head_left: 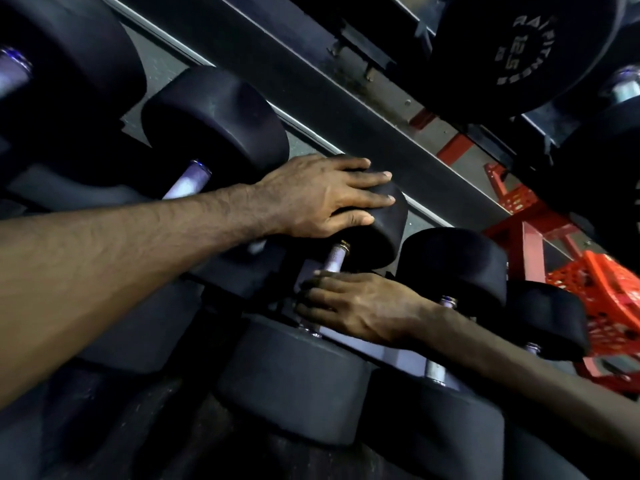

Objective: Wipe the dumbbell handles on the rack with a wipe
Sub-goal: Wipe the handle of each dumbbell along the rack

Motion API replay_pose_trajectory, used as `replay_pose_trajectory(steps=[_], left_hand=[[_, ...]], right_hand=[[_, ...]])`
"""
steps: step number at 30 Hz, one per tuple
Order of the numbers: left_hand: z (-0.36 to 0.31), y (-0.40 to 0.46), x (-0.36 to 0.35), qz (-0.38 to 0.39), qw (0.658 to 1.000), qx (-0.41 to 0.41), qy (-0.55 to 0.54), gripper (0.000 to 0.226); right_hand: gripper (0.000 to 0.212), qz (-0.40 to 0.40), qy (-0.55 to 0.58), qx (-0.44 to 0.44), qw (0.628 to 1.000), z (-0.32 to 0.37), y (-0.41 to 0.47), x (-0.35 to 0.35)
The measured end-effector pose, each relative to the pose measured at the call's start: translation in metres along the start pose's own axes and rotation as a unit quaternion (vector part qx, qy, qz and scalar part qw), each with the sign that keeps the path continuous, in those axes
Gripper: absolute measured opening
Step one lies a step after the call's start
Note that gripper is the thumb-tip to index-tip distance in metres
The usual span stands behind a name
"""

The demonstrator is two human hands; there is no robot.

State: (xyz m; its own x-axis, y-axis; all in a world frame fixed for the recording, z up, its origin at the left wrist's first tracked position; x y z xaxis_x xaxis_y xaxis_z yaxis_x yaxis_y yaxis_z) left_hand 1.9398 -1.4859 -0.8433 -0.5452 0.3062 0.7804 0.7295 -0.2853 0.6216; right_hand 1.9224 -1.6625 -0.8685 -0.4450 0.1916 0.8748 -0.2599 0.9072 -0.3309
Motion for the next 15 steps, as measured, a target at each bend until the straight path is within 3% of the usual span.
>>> replay_pose_trajectory(steps=[4, 8, 12, 15], left_hand=[[0.002, 0.000, 0.001, -0.014, 1.000, -0.009, -0.001, 0.058], [0.003, 0.001, 0.001, -0.007, 1.000, -0.011, 0.000, 0.059], [0.004, 0.000, 0.002, -0.010, 1.000, -0.010, -0.001, 0.059], [0.003, 0.000, 0.001, -0.008, 1.000, -0.014, -0.004, 0.059]], right_hand=[[0.044, -0.012, -0.008, -0.081, 0.997, -0.027, 0.002, 0.004], [0.035, 0.041, 0.017, 0.026, 0.999, 0.006, 0.017, 0.005], [0.039, 0.013, 0.003, -0.054, 0.998, -0.021, 0.020, 0.007], [0.027, 0.013, 0.022, -0.009, 1.000, -0.008, 0.026, 0.009]])
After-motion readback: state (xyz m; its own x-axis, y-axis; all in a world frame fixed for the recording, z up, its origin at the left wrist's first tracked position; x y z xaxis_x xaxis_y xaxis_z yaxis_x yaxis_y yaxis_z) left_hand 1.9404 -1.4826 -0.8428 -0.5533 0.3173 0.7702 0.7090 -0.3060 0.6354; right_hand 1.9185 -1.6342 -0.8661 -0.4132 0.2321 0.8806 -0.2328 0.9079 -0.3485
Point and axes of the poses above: each hand's wrist, its own y-axis towards the middle knuckle, its own x-axis out of the back of the hand, z = x × y, the point moved 4 cm from there along y, towards the middle knuckle, and after that the axes turned 1 degree about y, right-handed, at the moved point
